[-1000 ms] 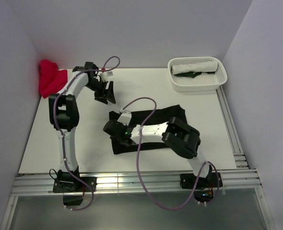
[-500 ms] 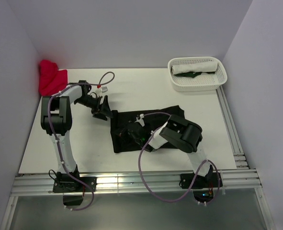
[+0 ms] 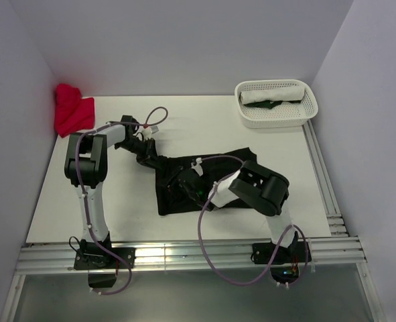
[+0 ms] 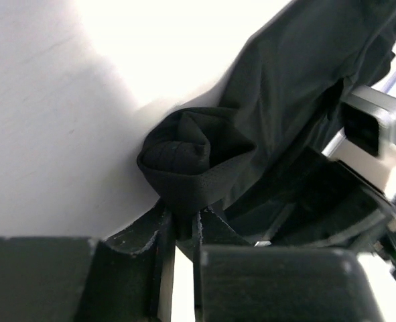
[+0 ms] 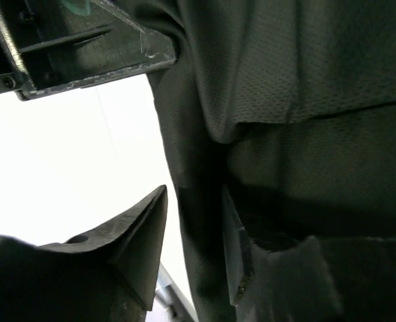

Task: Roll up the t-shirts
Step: Roll the tshirt

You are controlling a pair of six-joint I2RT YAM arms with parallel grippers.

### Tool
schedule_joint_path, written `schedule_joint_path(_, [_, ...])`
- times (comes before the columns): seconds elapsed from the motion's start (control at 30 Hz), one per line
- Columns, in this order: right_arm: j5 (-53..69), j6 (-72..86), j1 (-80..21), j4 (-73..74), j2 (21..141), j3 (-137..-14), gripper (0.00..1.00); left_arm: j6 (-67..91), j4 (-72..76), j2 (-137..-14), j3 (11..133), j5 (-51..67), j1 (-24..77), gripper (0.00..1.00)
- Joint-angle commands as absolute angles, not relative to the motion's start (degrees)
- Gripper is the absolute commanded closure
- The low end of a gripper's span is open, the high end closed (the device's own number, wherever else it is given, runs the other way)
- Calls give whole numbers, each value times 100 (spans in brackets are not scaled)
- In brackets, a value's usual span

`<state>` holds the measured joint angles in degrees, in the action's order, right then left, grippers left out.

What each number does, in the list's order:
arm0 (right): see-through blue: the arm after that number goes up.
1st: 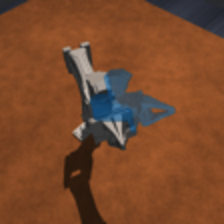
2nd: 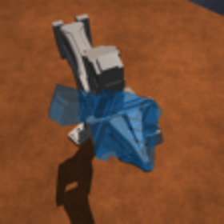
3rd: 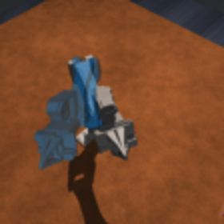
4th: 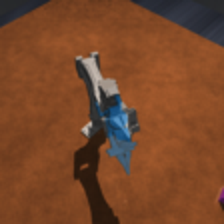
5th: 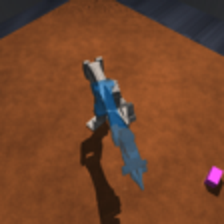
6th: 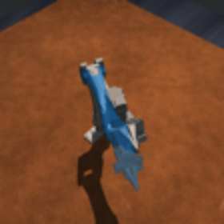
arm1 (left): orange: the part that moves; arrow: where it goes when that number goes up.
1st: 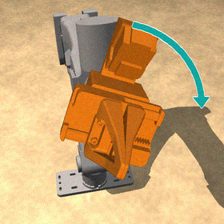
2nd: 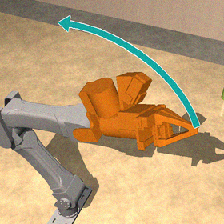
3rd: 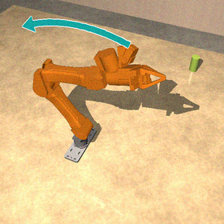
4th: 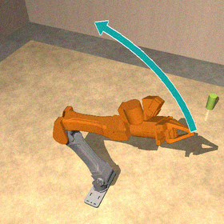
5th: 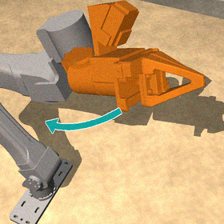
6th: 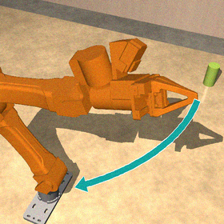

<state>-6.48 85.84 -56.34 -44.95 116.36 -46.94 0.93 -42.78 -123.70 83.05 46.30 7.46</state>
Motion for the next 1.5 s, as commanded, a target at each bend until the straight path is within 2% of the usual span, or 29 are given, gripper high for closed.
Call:
schedule_joint_path(0.0, [-1254, 8025, -5695, -2854, 10971, -5096, 54, 246, -4025, -12358, 8455, 3789, 931, 89])
schedule_joint_path(0.27, [-2451, 7444, -6143, 417, 10538, -6389, 50, 176, -4263, -12454, 8596, 3340, 1099, 93])
schedule_joint_path(0.67, [-3338, 7541, -6741, 2783, 11065, -7838, 48, 79, -4447, -12516, 8710, 3182, 1160, 93])
schedule_joint_path(0.87, [-3893, 7234, -6908, 3480, 11276, -8683, 48, 62, -4500, -12516, 8728, 3103, 1169, 93])
schedule_joint_path(1.13, [-4280, 6250, -6891, 4182, 12408, -10333, 48, 62, -4614, -12595, 8780, 3076, 1169, 93])
schedule_joint_path(1.47, [-4377, 6354, -6899, 5027, 13219, -11101, 48, -184, -4693, -12586, 8859, 3024, 1169, 93])
